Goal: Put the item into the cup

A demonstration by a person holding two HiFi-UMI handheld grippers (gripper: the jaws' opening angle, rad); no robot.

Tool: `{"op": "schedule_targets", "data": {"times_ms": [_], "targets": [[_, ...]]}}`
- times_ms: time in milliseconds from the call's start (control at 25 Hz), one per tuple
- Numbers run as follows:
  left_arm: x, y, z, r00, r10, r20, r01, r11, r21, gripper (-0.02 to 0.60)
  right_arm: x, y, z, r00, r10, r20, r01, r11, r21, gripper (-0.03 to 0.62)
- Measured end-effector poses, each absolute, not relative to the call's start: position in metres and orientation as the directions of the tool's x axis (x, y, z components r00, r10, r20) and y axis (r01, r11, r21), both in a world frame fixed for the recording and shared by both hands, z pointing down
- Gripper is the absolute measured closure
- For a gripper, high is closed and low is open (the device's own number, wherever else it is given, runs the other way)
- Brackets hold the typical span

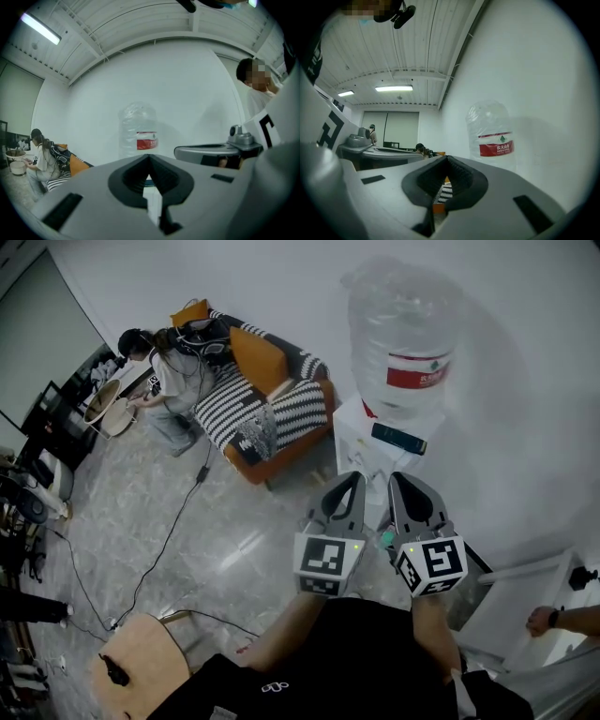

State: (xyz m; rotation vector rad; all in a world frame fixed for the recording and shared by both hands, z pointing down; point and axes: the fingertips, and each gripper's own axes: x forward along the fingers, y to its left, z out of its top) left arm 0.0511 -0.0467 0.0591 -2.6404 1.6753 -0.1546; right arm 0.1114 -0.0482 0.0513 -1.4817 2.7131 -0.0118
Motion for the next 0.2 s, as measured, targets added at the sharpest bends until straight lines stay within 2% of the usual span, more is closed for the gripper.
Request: {"op": "schedule_targets", "data": {"times_ms": [200], "targets": [[0.0476,-0.0546,0.0557,0.414,-0.908,0.056,-0.906,-0.417,-0.070,0.571,0.1079,-0.0580,0.0515,-0.553,-0.832,-0.045,-0.832,0.554,-0.020,0.585]]}}
